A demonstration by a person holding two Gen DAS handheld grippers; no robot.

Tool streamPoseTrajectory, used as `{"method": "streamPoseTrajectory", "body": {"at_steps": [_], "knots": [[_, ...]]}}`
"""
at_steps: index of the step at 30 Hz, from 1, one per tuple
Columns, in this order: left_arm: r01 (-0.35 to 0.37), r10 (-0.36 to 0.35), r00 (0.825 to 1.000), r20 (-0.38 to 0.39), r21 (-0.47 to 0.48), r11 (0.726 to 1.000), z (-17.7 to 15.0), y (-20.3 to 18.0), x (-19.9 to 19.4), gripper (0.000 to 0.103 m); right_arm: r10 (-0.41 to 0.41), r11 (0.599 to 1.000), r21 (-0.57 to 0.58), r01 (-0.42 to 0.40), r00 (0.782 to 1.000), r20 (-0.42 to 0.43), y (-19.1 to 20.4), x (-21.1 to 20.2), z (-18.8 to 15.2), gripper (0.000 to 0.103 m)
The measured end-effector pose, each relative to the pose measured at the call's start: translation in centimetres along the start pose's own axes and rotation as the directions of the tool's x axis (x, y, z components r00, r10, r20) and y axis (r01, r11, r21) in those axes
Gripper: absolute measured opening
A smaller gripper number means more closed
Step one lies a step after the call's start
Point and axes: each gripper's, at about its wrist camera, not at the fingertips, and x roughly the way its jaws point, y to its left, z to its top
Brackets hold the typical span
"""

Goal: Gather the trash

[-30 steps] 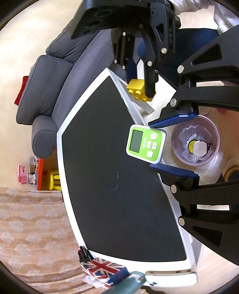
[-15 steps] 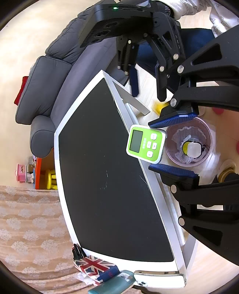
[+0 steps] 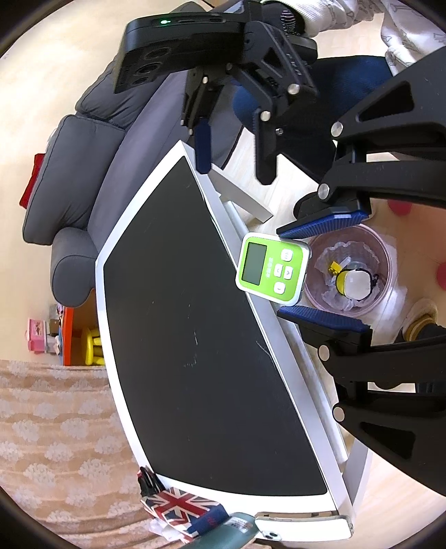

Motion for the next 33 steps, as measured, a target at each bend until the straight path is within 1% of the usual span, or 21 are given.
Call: {"method": "streamPoseTrajectory", "body": {"at_steps": [9, 14, 23, 24, 25, 27, 30, 33], "knots": [[0.021, -0.020, 0.999, -0.037, 0.030, 0.999, -0.7, -1.2, 1.0, 0.040, -0.040, 0.999, 0.022, 0.039, 0.998, 0.039, -1.0, -1.3, 0.3, 0.089], [0.029, -0.027, 0.999, -0.041, 0.040, 0.999, -0.6, -1.5, 1.0, 0.040, -0.054, 0.998, 0.041, 0.052, 0.997, 0.059, -1.6, -1.9, 0.4, 0.089], [0.038, -0.035, 0.998, -0.045, 0.063, 0.997, -0.3, -1.9, 1.4, 0.041, -0.064, 0.996, 0.061, 0.060, 0.995, 0.070, -2.3, -2.2, 0.3, 0.089], [0.039, -0.037, 0.998, -0.043, 0.062, 0.997, -0.2, -1.9, 1.5, 0.048, -0.065, 0.996, 0.065, 0.060, 0.995, 0.072, -2.4, -2.3, 0.3, 0.089], [0.041, -0.039, 0.998, -0.043, 0.056, 0.998, -0.2, -1.9, 1.7, 0.068, -0.065, 0.996, 0.068, 0.060, 0.995, 0.072, -2.5, -2.3, 0.2, 0.089], [0.056, -0.055, 0.998, -0.013, 0.029, 0.998, -0.1, -1.5, 1.6, 0.090, -0.067, 0.996, 0.071, 0.062, 0.995, 0.072, -2.4, -2.3, 0.1, 0.089], [0.046, -0.046, 0.999, 0.000, 0.007, 0.999, 0.2, -0.9, 1.5, 0.093, -0.069, 0.995, 0.074, 0.064, 0.995, 0.072, -2.5, -2.2, 0.1, 0.090], [0.037, -0.037, 0.999, 0.008, -0.007, 0.999, 0.4, -0.6, 1.4, 0.094, -0.069, 0.995, 0.075, 0.064, 0.995, 0.072, -2.5, -2.2, 0.0, 0.091]]}}
